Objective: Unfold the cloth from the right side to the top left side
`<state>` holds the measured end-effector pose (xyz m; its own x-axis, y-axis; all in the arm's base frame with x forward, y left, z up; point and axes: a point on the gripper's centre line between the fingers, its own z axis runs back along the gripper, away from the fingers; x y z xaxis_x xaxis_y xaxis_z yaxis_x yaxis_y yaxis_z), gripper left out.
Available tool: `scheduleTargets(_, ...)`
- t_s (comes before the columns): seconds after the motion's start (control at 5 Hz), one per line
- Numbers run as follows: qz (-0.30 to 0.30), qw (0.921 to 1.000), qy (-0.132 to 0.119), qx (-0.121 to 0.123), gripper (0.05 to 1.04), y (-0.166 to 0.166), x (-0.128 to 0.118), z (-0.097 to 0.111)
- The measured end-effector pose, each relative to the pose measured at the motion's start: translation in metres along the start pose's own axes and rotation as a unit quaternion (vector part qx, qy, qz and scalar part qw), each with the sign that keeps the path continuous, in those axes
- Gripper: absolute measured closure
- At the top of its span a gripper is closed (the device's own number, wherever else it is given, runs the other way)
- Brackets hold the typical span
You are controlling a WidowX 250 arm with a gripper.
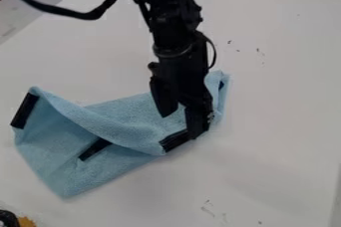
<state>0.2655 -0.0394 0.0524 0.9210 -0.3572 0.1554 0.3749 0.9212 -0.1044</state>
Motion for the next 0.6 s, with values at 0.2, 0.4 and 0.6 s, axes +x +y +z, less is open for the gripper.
scheduleTargets(0.2, 0.026, 0.9994, -0.019, 0.007, 0.082, -0.016, -0.008, -0.014)
scheduleTargets(0.4, 0.044, 0.9978, -0.037, 0.032, 0.082, -0.014, -0.007, -0.02)
scheduleTargets(0.6, 0.034, 0.9987, -0.035, 0.016, 0.083, -0.003, -0.003, -0.027)
